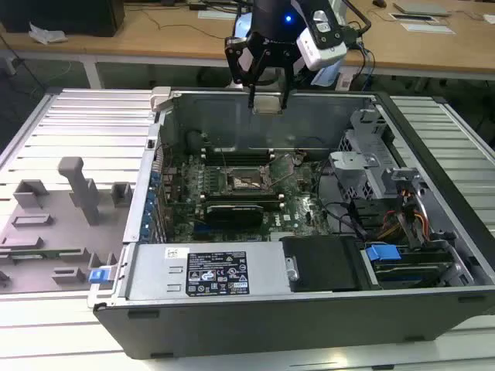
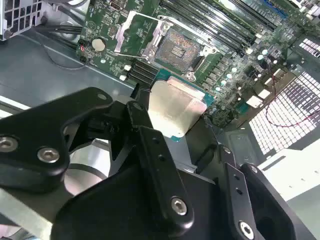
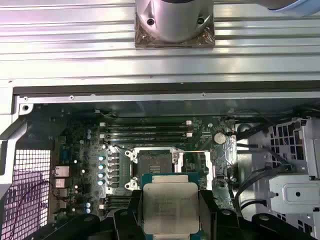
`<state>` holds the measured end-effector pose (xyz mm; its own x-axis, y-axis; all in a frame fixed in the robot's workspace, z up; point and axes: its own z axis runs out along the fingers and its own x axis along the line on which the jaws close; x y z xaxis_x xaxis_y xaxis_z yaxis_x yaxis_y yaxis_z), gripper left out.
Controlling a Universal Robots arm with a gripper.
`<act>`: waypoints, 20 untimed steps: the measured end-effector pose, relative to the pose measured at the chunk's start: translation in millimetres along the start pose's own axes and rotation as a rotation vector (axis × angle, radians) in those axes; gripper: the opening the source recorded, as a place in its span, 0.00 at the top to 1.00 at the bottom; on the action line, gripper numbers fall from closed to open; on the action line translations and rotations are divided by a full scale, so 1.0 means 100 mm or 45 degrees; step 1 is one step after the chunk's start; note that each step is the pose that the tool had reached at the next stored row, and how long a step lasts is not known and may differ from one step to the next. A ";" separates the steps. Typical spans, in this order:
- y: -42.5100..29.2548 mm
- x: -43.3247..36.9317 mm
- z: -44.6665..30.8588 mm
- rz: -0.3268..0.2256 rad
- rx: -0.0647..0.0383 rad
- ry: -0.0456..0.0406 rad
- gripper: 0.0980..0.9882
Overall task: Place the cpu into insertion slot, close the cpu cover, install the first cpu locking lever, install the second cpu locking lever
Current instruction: 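Place the cpu into insertion slot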
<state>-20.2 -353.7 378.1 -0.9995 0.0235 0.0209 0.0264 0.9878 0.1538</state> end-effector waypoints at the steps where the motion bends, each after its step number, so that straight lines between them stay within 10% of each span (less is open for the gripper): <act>1: 0.000 0.000 0.000 0.000 -0.002 0.000 0.51; 20: -0.057 0.126 0.348 -0.001 -0.006 0.000 0.51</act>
<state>-33.6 -353.7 343.1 -0.9995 0.0229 0.0208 0.0259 0.9871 0.1582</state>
